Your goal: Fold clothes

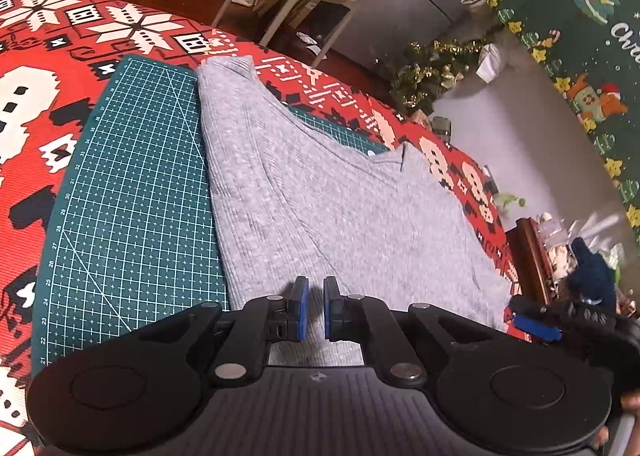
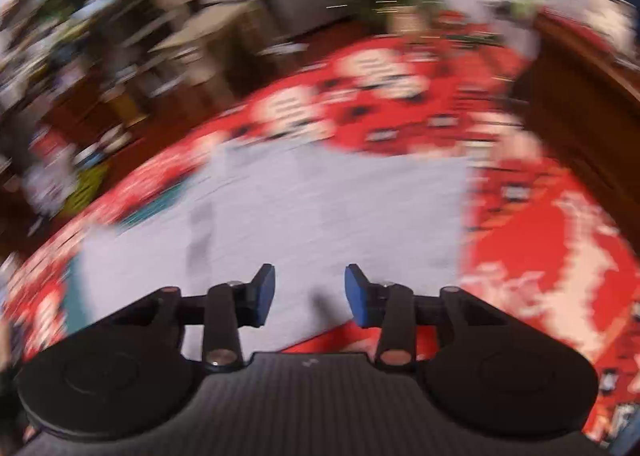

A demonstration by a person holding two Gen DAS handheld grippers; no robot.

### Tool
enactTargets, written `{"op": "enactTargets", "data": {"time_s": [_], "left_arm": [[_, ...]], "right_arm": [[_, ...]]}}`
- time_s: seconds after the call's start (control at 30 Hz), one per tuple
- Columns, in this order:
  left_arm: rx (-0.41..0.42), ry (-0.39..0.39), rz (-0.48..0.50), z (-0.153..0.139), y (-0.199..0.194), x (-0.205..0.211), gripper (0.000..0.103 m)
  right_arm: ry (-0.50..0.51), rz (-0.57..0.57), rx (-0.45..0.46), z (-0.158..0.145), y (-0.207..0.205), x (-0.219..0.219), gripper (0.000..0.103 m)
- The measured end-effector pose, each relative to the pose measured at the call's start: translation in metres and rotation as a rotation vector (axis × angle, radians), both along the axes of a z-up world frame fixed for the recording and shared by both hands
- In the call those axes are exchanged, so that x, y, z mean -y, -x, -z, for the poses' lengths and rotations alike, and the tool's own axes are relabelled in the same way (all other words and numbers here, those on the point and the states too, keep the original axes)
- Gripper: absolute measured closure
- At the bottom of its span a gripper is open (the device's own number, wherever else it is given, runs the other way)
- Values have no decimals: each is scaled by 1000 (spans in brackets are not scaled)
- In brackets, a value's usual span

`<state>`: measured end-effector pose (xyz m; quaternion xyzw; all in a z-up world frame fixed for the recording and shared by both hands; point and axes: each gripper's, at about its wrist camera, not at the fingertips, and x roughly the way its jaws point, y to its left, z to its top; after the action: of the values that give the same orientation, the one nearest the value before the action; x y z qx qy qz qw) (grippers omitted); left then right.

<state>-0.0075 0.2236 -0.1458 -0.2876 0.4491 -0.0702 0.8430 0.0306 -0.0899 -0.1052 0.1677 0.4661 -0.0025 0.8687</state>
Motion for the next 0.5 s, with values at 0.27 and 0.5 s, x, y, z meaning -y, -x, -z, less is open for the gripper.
{"op": "enactTargets", "data": {"time_s": [0.27,0.5], "left_arm": [[-19,-14,-11,2,0,-2,96],[-20,-24,-2,2,0,2,96]], "right_arm": [[-43,276,68,15,-12,81,3],[-176,270,111,32,-15,102,1]]}}
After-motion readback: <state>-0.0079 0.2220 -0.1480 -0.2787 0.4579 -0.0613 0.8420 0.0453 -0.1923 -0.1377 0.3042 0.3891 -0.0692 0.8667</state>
